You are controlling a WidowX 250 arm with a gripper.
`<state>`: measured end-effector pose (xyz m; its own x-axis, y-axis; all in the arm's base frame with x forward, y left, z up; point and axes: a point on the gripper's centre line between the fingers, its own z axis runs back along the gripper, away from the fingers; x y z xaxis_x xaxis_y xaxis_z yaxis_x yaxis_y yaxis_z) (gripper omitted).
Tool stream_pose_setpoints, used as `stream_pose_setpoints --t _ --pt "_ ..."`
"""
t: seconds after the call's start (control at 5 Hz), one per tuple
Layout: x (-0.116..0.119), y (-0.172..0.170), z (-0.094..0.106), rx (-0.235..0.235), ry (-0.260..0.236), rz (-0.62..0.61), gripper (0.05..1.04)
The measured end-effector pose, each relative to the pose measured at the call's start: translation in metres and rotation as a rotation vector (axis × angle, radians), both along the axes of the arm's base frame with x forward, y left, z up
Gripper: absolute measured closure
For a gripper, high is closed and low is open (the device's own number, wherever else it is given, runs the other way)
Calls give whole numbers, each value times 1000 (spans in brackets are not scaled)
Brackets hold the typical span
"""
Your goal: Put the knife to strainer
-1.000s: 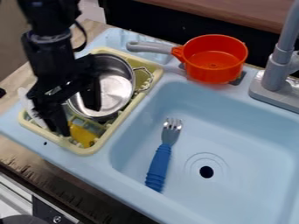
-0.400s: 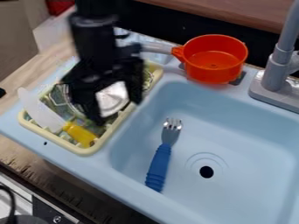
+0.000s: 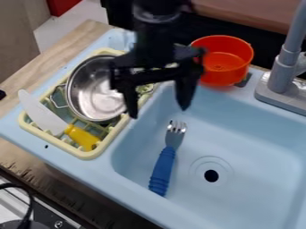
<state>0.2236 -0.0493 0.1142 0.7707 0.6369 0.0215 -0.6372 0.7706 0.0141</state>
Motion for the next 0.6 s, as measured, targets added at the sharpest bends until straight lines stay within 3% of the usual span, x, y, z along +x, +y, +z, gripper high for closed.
stream_pose_setpoints --t 0.2,0.6 --pt "-3 -29 0 -56 -24 -72 83" --pt "-33 -63 -2 -79 -67 -171 83"
